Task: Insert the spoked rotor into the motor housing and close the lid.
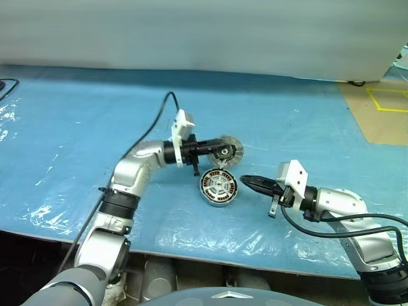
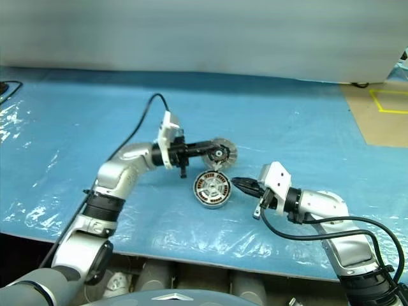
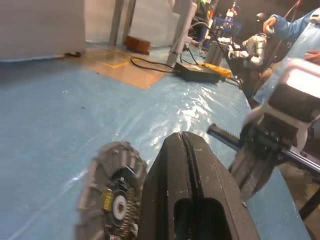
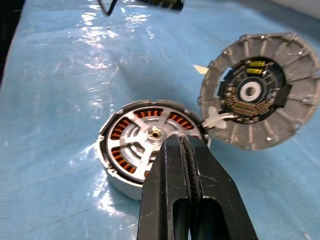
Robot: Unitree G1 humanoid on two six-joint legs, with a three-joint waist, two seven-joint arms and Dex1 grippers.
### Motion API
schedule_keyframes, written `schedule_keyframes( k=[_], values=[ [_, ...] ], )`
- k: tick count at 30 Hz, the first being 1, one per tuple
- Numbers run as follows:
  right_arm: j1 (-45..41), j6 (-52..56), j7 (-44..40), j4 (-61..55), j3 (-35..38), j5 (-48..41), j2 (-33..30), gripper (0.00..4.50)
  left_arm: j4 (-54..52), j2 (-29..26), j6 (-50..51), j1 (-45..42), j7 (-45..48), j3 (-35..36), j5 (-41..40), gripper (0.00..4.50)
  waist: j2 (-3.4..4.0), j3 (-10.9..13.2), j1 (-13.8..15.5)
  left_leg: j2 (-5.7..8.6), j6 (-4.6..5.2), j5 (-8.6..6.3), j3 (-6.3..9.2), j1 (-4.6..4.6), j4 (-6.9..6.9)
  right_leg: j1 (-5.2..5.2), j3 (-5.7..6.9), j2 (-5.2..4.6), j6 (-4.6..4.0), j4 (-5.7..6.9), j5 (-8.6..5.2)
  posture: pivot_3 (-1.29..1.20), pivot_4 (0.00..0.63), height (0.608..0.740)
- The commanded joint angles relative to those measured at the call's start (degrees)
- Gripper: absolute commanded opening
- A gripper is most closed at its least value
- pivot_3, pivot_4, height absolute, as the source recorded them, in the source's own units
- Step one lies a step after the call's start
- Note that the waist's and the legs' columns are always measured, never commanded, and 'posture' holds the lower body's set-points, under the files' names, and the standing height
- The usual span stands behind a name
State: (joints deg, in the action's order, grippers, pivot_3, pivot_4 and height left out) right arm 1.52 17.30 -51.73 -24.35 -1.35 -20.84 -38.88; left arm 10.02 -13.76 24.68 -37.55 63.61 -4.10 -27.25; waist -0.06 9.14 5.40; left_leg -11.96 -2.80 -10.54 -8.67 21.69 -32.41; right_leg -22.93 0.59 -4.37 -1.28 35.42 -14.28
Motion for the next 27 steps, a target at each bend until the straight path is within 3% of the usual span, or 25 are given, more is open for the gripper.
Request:
schedule_keyframes(
  k=[1, 7, 13, 22, 27],
  values=[
    [1.5, 1.8, -2.1, -4.1, 0.6, -3.3, -1.4, 0.00, 9.5, -0.9, -7.4, -7.8, -1.8, 4.5, 1.3, 0.04, -0.01, 0.0, 0.3, 0.01, 0.00, 0.00, 0.03, 0.01, -0.02, 0.02, 0.01, 0.00, 0.00, 0.00, 0.00, 0.00, 0.150, 0.740],
    [2.6, 2.0, -2.4, -5.0, 0.6, -3.2, -1.7, 0.00, 36.6, -1.2, -20.9, -21.2, -3.5, 5.6, 8.3, 0.04, -0.03, 0.0, 0.2, 0.06, 0.02, 0.02, 0.08, 0.08, -0.12, 0.07, -0.01, 0.00, 0.34, -0.13, 0.19, 0.00, 0.150, 0.740],
    [3.5, 1.5, -1.6, -5.2, 1.1, -2.7, -1.5, 0.00, 56.9, 4.0, -28.4, -30.0, -1.1, 4.1, 14.4, 0.04, -0.09, 0.1, 0.6, 0.13, 0.00, 0.02, 0.24, 0.26, -0.07, 0.07, 0.03, -0.01, 0.57, -0.26, 0.34, 0.00, 0.150, 0.740],
    [5.9, 2.6, 1.0, -8.5, 1.5, -3.3, -1.2, 0.00, 65.1, 11.3, -26.3, -31.8, 2.0, 4.7, 19.3, 0.04, -0.14, 0.1, 0.5, 0.14, -0.02, 0.00, 0.29, 0.30, -0.02, 0.07, 0.11, -0.03, 0.66, -0.36, 0.40, 0.00, 0.150, 0.740],
    [7.4, 5.0, 1.4, -11.1, 3.0, -5.5, -2.0, 0.00, 65.7, 12.7, -21.0, -31.3, 9.5, 7.2, 17.8, 0.04, -0.15, 0.1, 0.6, 0.17, -0.02, 0.00, 0.29, 0.27, -0.03, 0.11, 0.12, -0.08, 0.71, -0.37, 0.42, 0.00, 0.150, 0.740]
  ],
)
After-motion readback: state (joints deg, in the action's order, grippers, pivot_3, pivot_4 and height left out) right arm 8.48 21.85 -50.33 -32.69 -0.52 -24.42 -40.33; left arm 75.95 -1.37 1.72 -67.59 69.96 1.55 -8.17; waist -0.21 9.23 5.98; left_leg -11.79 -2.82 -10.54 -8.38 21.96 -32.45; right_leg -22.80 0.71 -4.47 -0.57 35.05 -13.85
